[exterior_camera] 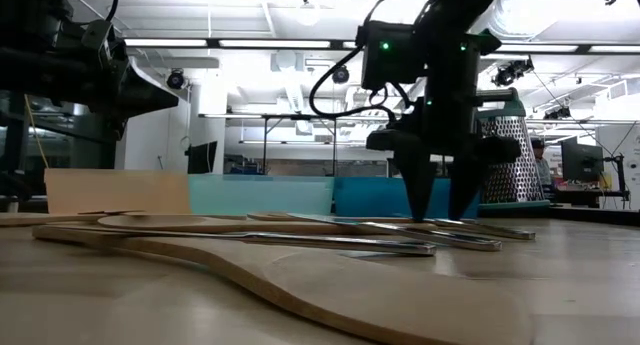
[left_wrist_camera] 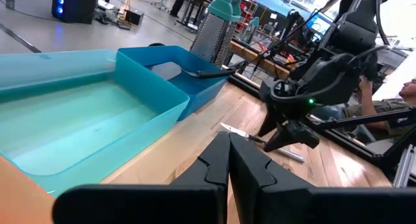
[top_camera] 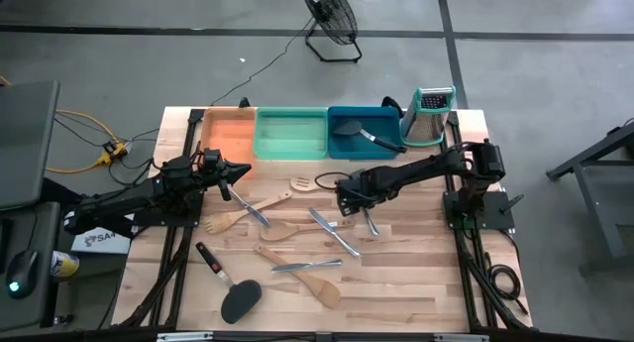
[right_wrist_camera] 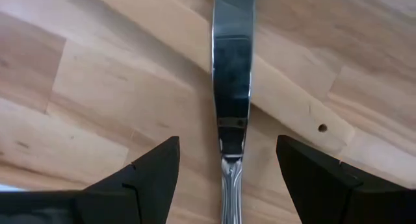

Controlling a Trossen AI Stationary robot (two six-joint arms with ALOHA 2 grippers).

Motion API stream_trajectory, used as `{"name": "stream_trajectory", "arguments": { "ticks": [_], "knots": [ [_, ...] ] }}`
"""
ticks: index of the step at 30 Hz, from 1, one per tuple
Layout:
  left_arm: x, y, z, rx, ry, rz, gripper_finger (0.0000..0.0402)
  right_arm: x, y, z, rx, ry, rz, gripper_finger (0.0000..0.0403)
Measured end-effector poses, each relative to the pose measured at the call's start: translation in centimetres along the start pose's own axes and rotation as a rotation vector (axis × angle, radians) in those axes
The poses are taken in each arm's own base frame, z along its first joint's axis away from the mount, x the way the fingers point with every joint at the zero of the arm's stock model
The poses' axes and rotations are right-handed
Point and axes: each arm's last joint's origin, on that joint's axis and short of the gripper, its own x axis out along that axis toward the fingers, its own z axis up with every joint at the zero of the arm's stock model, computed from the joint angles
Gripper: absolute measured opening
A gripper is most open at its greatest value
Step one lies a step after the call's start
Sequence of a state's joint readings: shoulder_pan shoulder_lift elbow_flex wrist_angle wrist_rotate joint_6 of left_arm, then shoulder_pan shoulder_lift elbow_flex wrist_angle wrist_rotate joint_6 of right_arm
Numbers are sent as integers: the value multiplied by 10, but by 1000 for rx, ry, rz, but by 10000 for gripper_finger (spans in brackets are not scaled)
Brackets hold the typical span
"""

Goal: Pick & Place Kitchen Items
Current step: Put the silver table knife into the green bin

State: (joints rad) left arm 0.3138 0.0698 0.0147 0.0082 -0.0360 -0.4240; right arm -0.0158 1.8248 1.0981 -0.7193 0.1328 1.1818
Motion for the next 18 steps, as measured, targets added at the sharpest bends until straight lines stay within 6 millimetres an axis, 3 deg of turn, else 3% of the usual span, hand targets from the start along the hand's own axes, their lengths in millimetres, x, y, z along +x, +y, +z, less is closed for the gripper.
{"name": "stream_trajectory", "arguments": {
  "ticks": [18],
  "knots": [
    [0,0,0,0,0,0,6,13,2,2,12,61,5,245]
  ]
}}
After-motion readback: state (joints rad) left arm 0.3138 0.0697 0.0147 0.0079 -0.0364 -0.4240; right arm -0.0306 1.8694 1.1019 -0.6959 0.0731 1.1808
